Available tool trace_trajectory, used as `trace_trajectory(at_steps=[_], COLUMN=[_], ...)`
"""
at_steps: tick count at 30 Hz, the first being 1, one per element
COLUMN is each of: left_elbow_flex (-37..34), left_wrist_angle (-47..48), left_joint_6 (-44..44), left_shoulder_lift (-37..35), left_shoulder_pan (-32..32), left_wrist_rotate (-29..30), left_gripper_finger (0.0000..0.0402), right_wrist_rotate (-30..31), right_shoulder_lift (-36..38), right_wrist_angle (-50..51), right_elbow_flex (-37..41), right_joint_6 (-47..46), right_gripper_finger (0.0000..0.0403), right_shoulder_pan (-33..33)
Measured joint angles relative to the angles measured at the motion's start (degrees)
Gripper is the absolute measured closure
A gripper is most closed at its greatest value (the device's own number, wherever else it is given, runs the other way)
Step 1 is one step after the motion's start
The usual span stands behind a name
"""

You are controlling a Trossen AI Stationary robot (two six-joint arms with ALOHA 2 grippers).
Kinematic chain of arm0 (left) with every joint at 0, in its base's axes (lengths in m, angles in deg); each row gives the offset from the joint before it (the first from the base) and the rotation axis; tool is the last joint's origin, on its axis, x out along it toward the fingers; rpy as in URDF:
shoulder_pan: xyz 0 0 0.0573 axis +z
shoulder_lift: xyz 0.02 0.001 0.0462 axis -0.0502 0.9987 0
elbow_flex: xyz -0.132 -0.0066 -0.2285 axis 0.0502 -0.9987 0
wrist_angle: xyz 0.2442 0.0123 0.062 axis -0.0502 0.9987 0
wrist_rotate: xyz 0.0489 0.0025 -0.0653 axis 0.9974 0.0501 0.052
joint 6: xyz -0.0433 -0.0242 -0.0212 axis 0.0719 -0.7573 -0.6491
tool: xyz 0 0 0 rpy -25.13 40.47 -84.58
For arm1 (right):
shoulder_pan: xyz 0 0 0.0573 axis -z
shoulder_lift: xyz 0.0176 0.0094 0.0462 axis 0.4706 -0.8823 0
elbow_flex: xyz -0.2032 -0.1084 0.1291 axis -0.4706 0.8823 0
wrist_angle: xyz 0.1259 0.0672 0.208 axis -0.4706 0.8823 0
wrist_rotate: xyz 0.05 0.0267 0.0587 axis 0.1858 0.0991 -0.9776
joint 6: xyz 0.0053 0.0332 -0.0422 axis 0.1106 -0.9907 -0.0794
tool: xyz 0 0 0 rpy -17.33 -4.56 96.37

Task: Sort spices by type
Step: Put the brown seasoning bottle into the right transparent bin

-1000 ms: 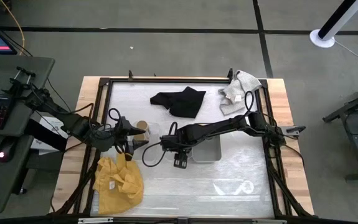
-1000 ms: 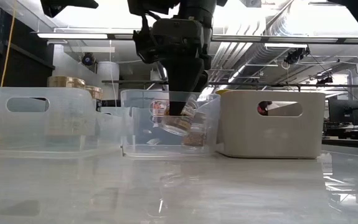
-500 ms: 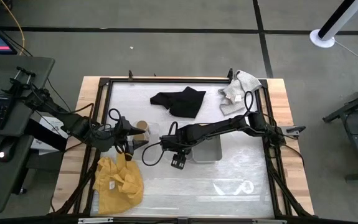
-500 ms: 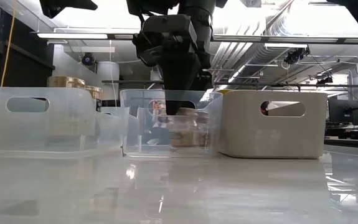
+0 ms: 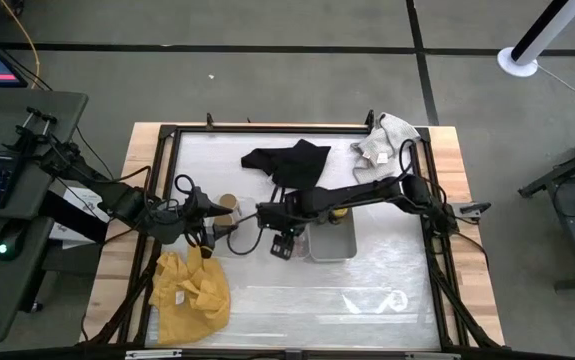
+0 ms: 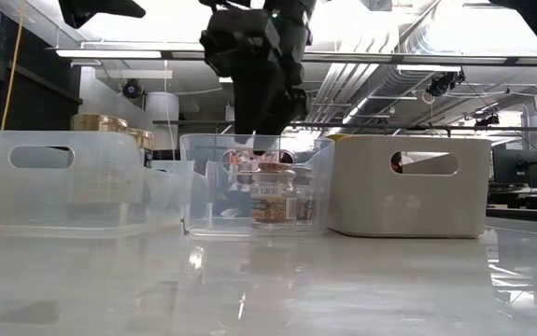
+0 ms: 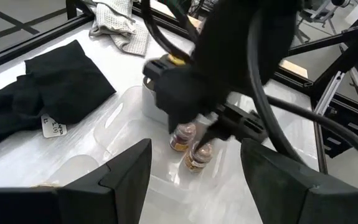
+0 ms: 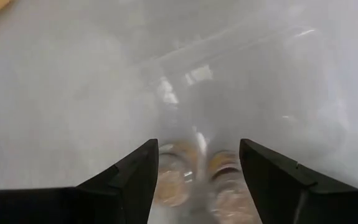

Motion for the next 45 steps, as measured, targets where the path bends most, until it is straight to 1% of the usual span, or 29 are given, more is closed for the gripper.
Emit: trace_trajectory(at_steps=[2,4,7,10,14,15,16,19,21,26,32,40,45], left_elbow_flex=[0.0,0.0,0.0,0.0,0.0,0.0,0.0,0.0,0.0,0.0,0.0,0.0,0.0], left_wrist_angle=[0.0,0.0,0.1,0.1,0.0,0.0,0.0,0.0,0.0,-0.1,-0.1,-0.1,-0.1], left_joint_6=[0.0,0.0,0.0,0.0,0.0,0.0,0.0,0.0,0.0,-0.6,-0.9,-1.0,-0.9], left_shoulder_lift=[0.0,0.0,0.0,0.0,0.0,0.0,0.0,0.0,0.0,0.2,0.5,0.9,0.8], left_shoulder_pan=[0.0,0.0,0.0,0.0,0.0,0.0,0.0,0.0,-0.1,0.0,0.0,0.0,0.0], left_wrist_rotate=[0.0,0.0,0.0,0.0,0.1,0.1,0.1,-0.1,-0.1,0.1,0.3,0.5,0.5], left_gripper_finger=[0.0172,0.0172,0.0172,0.0172,0.0172,0.0172,0.0172,0.0172,0.0172,0.0172,0.0172,0.0172,0.0172], right_wrist_rotate=[1.6,2.0,2.8,3.9,4.1,3.7,3.2,2.7,2.9,8.1,8.2,2.8,-0.6], right_shoulder_lift=[0.0,0.0,0.0,0.0,0.0,0.0,-0.2,-1.0,-1.3,-1.7,-1.8,-1.8,-1.8], right_wrist_angle=[0.9,2.6,5.5,6.2,6.1,6.2,6.2,7.1,7.2,7.4,9.4,10.9,10.9], right_elbow_flex=[-0.2,0.0,0.8,1.1,1.1,1.1,1.1,1.1,1.2,1.2,1.2,1.2,1.2], right_joint_6=[-1.8,-3.8,-5.4,-5.2,-3.3,-1.8,-0.5,3.0,6.1,11.5,16.9,18.9,22.3], right_gripper_finger=[0.0183,0.0187,0.0213,0.0265,0.0368,0.0385,0.0392,0.0388,0.0397,0.04,0.0402,0.0402,0.0402], right_shoulder_pan=[0.9,2.1,3.5,4.3,4.3,4.2,4.0,3.4,2.8,1.2,0.3,0.1,-1.0])
